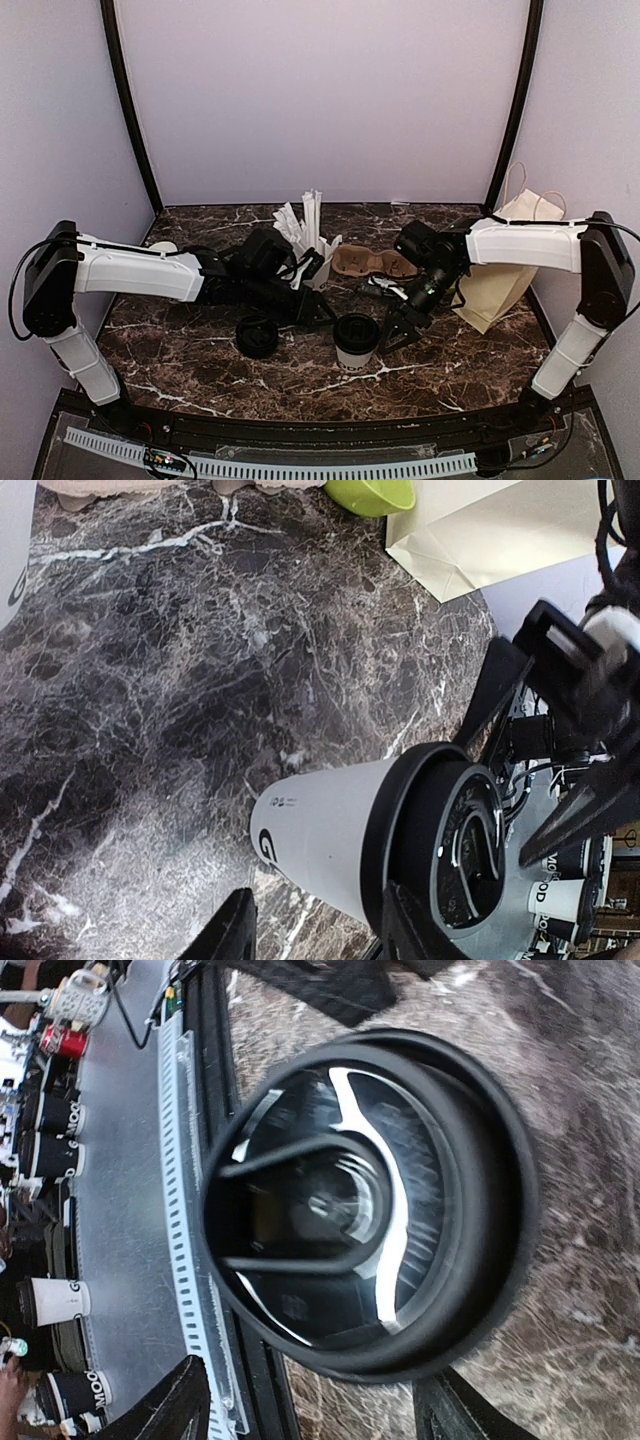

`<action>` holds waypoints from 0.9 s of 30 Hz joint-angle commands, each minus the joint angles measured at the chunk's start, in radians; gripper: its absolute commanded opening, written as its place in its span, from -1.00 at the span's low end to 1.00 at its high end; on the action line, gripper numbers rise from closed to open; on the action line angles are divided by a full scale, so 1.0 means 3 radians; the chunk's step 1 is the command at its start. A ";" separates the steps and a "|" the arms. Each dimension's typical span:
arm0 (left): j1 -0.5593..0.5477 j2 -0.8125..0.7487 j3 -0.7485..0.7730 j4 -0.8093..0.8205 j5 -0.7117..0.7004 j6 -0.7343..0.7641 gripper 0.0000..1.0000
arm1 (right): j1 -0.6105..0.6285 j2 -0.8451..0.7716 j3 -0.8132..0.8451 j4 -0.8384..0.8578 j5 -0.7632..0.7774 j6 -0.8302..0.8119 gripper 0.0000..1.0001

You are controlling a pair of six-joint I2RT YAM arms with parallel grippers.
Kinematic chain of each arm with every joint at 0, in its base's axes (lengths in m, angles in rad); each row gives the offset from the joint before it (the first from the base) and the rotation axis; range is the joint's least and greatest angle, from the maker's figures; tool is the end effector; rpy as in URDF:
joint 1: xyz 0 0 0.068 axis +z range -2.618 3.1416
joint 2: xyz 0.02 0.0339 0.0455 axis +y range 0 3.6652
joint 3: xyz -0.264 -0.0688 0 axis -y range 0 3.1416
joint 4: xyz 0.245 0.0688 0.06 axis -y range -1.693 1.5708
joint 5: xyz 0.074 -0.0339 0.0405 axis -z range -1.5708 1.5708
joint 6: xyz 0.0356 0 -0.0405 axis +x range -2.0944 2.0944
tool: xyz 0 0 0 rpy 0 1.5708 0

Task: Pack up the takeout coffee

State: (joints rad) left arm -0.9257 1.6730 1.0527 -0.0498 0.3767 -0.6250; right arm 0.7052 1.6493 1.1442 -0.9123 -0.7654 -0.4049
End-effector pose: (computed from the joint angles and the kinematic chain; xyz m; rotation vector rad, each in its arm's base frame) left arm 0.2091 -0.2996 0.2160 0.5996 2.4266 -1.1812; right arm 0.2120 0.2128 0.2121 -1.5929 2.3999 1.1790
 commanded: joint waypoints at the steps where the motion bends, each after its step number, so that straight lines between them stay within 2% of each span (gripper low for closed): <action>1: -0.0022 -0.0074 0.0074 0.0151 -0.0021 -0.0015 -0.09 | 0.0073 0.0131 0.0139 0.0090 -0.0022 0.0162 0.37; 5: -0.0021 -0.0027 0.0073 0.0155 0.0084 -0.0057 -0.12 | 0.0023 0.0215 0.0187 0.0200 0.0334 0.0350 0.25; 10: -0.0028 -0.0050 0.0009 0.0228 0.0133 -0.0080 -0.19 | -0.0133 0.0300 0.0258 0.0285 0.0480 0.0465 0.19; 23: -0.0042 -0.0160 -0.0027 0.0066 0.0129 -0.0104 -0.30 | -0.0418 0.0283 0.0384 0.0313 0.0613 0.0518 0.18; 27: -0.0042 -0.0286 -0.0084 0.0039 -0.0060 -0.0139 -0.31 | -0.0435 0.0214 0.0349 0.0282 0.0426 0.0475 0.20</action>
State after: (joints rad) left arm -0.9340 1.6676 1.0554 -0.0116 0.4000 -0.6529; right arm 0.5831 1.7428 1.2453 -0.8417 -0.6136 -0.2596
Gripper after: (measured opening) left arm 0.349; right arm 0.593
